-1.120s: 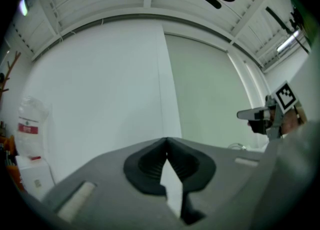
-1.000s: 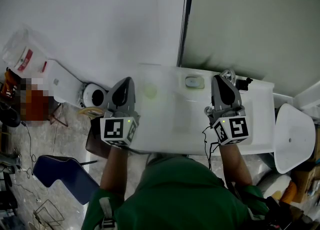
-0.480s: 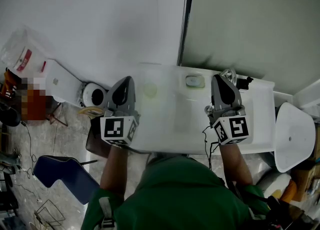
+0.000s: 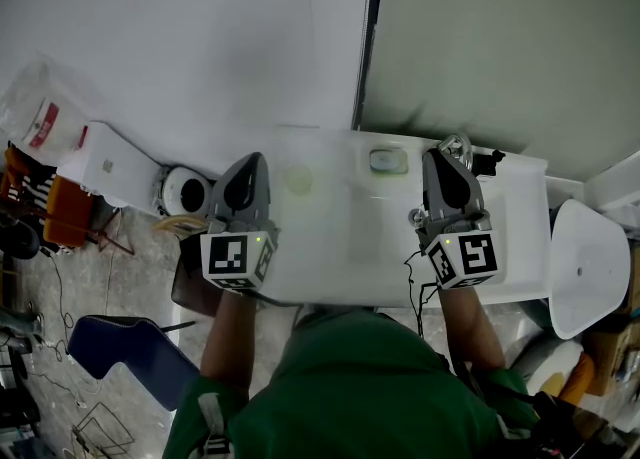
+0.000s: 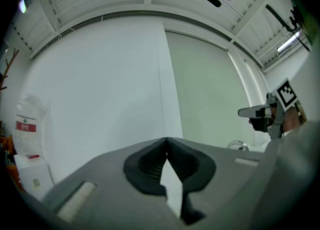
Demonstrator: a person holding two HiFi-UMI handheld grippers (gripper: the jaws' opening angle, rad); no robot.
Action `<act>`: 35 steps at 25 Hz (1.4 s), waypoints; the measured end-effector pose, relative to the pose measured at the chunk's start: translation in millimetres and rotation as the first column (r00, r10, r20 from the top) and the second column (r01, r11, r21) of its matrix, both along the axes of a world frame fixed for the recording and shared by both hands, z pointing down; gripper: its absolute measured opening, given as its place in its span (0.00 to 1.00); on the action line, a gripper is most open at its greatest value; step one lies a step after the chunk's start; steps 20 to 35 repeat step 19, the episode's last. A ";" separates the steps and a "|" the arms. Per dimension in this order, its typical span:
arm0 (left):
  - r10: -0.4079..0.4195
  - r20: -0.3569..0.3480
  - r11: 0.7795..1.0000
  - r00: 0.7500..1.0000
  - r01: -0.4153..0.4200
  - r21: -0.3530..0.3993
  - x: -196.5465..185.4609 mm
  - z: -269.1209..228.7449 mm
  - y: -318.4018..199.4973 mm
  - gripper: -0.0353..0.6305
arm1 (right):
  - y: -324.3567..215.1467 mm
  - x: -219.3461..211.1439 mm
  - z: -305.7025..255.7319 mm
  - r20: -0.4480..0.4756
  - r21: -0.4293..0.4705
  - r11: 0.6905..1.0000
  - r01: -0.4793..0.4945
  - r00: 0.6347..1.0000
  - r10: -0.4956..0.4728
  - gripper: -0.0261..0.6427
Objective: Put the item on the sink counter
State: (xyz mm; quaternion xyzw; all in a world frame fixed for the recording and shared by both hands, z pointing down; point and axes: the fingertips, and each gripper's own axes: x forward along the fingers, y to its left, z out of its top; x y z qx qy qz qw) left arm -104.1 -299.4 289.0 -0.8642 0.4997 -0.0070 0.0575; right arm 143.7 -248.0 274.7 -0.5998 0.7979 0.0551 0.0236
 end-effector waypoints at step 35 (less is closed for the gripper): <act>0.048 -0.024 0.999 0.999 -0.048 0.000 -14.2 8.1 -13.0 0.05 | -7.9 -17.8 3.6 -0.005 -0.011 0.999 -0.031 1.000 0.031 0.04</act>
